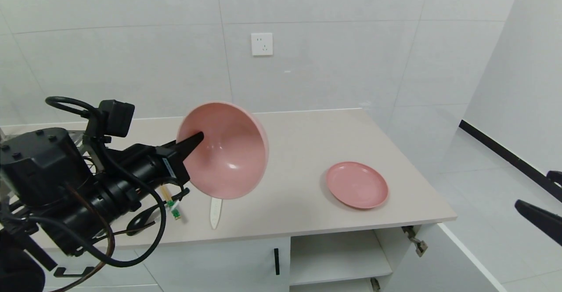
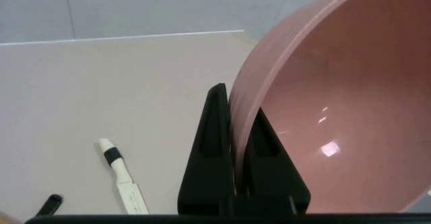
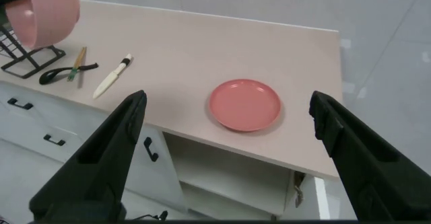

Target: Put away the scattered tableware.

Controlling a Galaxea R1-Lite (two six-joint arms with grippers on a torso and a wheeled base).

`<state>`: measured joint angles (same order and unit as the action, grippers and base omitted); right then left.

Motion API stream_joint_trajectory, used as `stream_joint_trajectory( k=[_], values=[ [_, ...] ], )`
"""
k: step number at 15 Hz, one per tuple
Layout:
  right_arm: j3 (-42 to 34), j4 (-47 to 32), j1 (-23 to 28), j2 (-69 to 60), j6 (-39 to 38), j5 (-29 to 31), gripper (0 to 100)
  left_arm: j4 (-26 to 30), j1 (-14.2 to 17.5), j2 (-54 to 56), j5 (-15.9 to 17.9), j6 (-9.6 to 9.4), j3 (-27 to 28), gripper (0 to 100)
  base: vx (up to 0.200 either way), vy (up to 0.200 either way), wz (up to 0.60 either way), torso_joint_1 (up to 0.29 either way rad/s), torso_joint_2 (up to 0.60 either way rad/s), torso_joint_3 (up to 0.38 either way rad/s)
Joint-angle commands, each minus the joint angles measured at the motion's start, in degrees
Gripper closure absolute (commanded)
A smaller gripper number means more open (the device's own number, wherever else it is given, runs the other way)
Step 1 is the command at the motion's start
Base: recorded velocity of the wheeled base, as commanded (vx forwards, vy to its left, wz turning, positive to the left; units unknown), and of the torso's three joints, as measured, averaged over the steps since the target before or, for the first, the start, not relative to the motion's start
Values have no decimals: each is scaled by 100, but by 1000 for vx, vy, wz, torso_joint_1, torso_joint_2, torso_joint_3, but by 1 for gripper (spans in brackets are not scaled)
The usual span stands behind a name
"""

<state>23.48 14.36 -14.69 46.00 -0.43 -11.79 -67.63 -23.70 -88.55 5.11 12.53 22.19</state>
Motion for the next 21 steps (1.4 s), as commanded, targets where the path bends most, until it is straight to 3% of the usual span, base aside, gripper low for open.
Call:
stream_joint_trajectory(
  k=[1,3,4,12,16,21],
  values=[
    [52,726,-8,1140,-1,-289,0,13,6,268,-36,742,-21,100,0,0,0,0,0,0],
    [8,1157,-16,1755,-10,-377,0,22,14,462,-10,1129,-171,100,0,0,0,0,0,0],
    [-36,1201,-8,1922,-10,-509,0,22,14,550,-1,1164,-285,100,0,0,0,0,0,0],
    [-45,1728,45,3478,25,-614,0,40,-47,769,-1,1155,-1173,100,0,0,0,0,0,0],
    [-98,2493,19,4462,25,-553,0,22,-3,804,-45,1137,-1366,100,0,0,0,0,0,0],
    [-54,4119,54,5939,-54,-140,0,40,14,884,-54,1129,-1472,100,0,0,0,0,0,0]
  ],
)
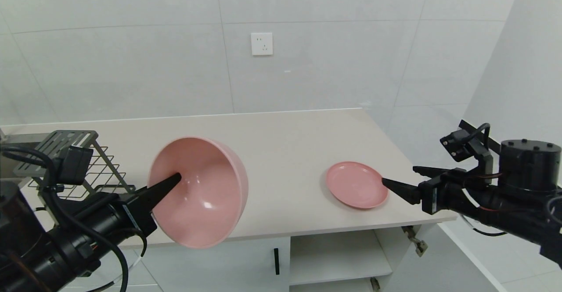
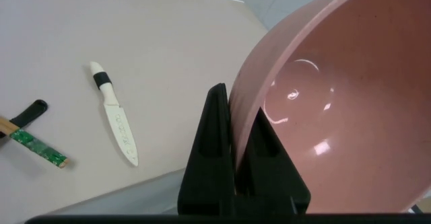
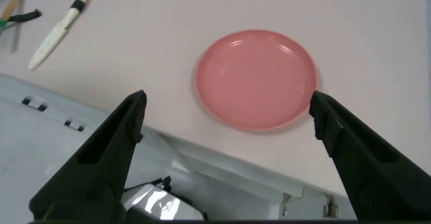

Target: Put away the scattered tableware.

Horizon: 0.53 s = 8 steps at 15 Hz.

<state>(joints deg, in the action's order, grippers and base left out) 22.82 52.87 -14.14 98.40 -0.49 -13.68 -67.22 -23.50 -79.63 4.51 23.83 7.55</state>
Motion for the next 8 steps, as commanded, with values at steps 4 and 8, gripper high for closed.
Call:
stream_joint_trajectory(
  k=[4,8],
  values=[
    [240,558,148,1260,-628,-21,0,-2,-5,-44,6,-1,1,100,0,0,0,0,0,0],
    [601,1173,500,2341,-461,32,0,-2,-5,-70,15,-1,1,100,0,0,0,0,0,0]
  ],
)
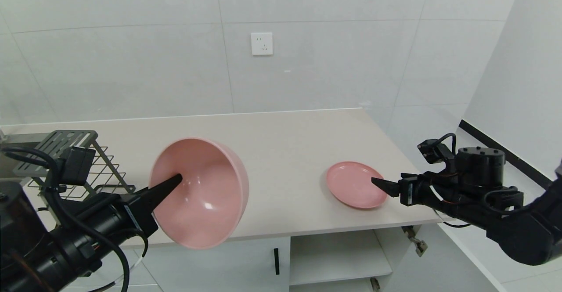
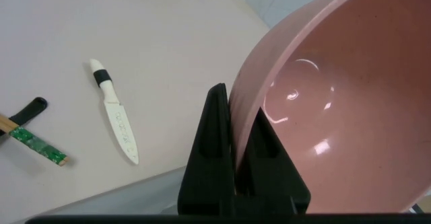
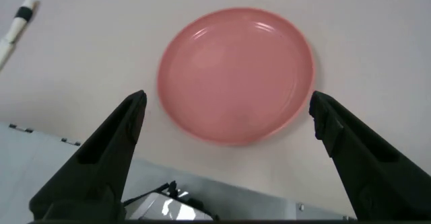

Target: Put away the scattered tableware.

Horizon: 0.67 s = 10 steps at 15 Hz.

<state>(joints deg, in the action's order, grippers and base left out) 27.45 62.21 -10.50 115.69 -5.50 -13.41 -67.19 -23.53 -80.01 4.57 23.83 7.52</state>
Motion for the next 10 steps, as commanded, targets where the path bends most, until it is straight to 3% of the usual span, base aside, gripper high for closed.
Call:
stream_joint_trajectory(
  k=[1,4,10],
  values=[
    [155,556,144,824,31,5,0,-4,-3,-41,9,7,-5,100,0,0,0,0,0,0],
    [296,1443,144,1588,49,23,0,5,6,-41,9,16,-5,100,0,0,0,0,0,0],
    [814,1408,223,1984,22,251,0,5,85,-59,44,34,-49,100,0,0,0,0,0,0]
  ],
)
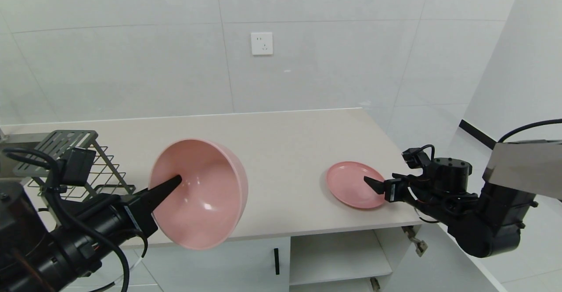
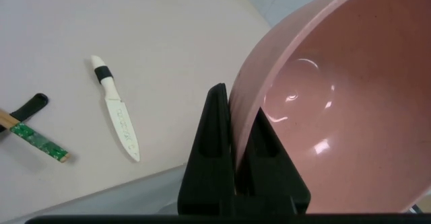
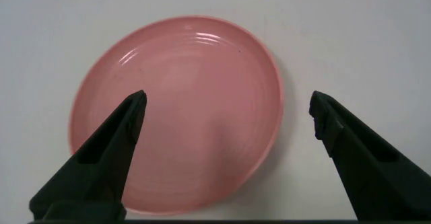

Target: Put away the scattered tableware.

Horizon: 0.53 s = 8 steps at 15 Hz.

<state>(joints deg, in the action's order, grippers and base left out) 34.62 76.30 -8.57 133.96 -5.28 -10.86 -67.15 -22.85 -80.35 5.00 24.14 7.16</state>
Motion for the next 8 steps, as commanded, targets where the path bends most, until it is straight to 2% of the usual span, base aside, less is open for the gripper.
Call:
stream_joint_trajectory(
  k=[1,8],
  values=[
    [185,-19,48,236,-8,-4,0,0,26,-25,1,3,-48,100,0,0,0,0,0,0],
    [396,-1,-13,710,1,14,0,-9,26,-25,1,3,-127,100,0,0,0,0,0,0]
  ],
)
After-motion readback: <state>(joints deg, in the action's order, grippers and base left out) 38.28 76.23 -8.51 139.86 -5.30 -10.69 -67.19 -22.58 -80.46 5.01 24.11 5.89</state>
